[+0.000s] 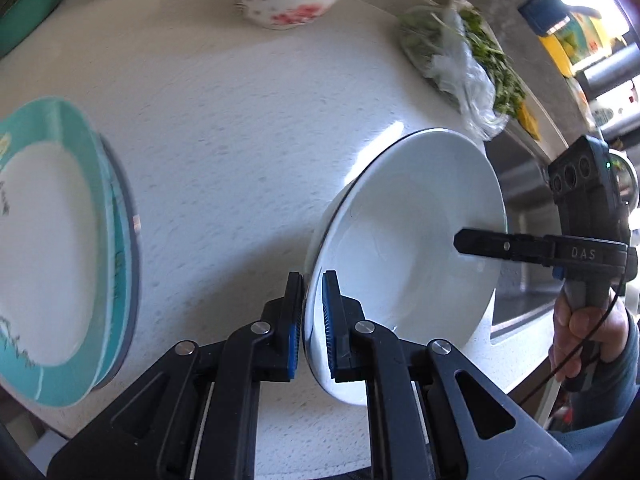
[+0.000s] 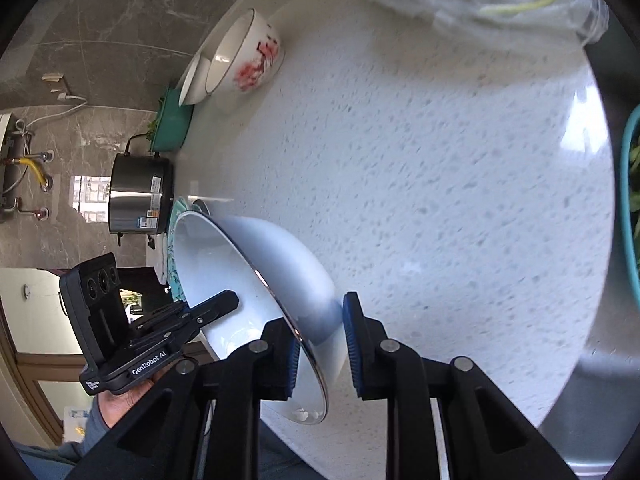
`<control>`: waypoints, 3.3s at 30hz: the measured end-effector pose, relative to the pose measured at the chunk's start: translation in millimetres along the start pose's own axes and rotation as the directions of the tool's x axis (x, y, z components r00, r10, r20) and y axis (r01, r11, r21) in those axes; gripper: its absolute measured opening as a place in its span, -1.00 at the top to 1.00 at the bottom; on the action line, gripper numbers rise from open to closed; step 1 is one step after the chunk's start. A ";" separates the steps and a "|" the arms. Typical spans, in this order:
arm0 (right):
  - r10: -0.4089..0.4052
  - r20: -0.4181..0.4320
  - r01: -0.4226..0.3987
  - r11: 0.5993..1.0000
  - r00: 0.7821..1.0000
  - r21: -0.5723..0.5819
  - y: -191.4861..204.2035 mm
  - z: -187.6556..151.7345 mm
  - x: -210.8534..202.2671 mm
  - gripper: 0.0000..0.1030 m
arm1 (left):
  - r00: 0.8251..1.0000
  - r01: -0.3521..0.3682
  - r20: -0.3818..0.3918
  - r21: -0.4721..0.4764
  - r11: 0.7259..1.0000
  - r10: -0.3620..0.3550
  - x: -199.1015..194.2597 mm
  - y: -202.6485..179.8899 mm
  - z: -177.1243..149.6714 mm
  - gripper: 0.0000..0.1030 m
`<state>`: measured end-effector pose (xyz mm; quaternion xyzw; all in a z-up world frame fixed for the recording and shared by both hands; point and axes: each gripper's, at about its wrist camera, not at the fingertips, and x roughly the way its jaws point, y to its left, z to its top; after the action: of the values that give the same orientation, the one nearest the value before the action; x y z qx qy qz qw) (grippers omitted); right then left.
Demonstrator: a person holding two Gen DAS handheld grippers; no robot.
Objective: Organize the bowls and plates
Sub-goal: 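Lift the large white bowl with both grippers and carry it beside the plate stack, then lower the large white bowl onto the counter and open both grippers, then move both grippers to the small white bowl by the teal basin and grip its rim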
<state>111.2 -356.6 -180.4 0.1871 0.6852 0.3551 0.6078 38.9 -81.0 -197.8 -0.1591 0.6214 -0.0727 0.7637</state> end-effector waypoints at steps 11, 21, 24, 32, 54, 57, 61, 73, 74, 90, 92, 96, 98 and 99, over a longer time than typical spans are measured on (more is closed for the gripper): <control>0.078 -0.103 -0.073 0.996 0.992 0.055 26.9 -3.1 8.4 0.49 | 1.000 0.002 -0.023 -0.058 0.998 -0.003 -34.9 20.2 0.9 0.84; 0.068 -0.137 -0.054 0.993 0.988 0.104 14.2 -9.4 23.9 0.49 | 0.997 -0.002 -0.075 -0.088 0.996 -0.004 -21.3 37.0 -18.7 0.84; 0.061 -0.145 -0.046 0.993 0.988 0.108 12.2 -10.3 30.1 0.49 | 0.997 -0.010 -0.080 -0.092 0.996 0.003 -14.5 42.0 -20.6 0.84; 0.057 -0.143 -0.041 0.993 0.988 0.107 11.5 -14.9 43.2 0.50 | 0.997 -0.025 -0.069 -0.097 0.995 0.019 -7.6 51.5 -26.9 0.84; 0.023 0.266 0.053 0.960 0.964 -0.275 175.4 75.9 -31.9 -0.71 | 0.930 -0.042 0.363 -0.063 0.997 0.062 -188.2 202.5 140.0 -1.00; 0.017 0.277 0.085 0.932 0.961 -0.352 232.4 112.5 8.9 -0.71 | 0.941 -0.036 0.331 -0.097 0.995 0.066 -166.0 247.7 185.5 -0.96; -0.014 0.326 0.103 0.961 0.945 -0.257 262.9 173.1 59.8 -0.56 | 0.942 -0.034 0.332 -0.068 0.997 0.055 -135.1 278.6 243.2 -0.96; -0.126 0.276 0.128 0.992 0.953 0.010 240.7 281.4 171.1 -0.40 | 0.952 -0.091 0.289 -0.041 0.995 0.099 -65.2 325.4 335.6 -0.84; -0.126 0.272 0.127 0.992 0.954 0.012 240.0 283.7 173.5 -0.40 | 0.948 -0.113 0.295 -0.026 0.993 0.115 -62.8 323.3 339.9 -0.83; -0.182 0.186 0.191 0.981 0.965 -0.029 229.6 304.7 205.9 0.26 | 0.977 -0.072 0.204 0.018 0.997 0.067 -11.1 334.1 373.5 0.64; -0.175 0.169 0.182 0.983 0.970 -0.028 229.7 306.2 213.2 0.54 | 0.980 -0.064 0.191 0.024 0.998 0.058 -7.3 335.5 373.0 0.70; -0.173 0.169 0.180 0.983 0.970 -0.027 227.7 305.1 217.4 0.62 | 0.980 -0.062 0.191 0.027 0.998 0.056 -5.2 338.4 378.3 0.77; -0.171 0.167 0.178 0.984 0.971 -0.028 225.8 305.1 216.5 0.62 | 0.981 -0.067 0.187 0.034 0.997 0.059 -3.7 338.0 381.6 0.78; -0.173 0.168 0.181 0.983 0.970 -0.030 226.1 304.9 216.8 0.63 | 0.980 -0.074 0.188 0.040 0.996 0.065 -4.2 336.6 379.9 0.78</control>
<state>324.6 24.8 -173.5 0.1403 0.6383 0.2982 0.6957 378.1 294.3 -238.8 -0.1256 0.5503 -0.0454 0.8242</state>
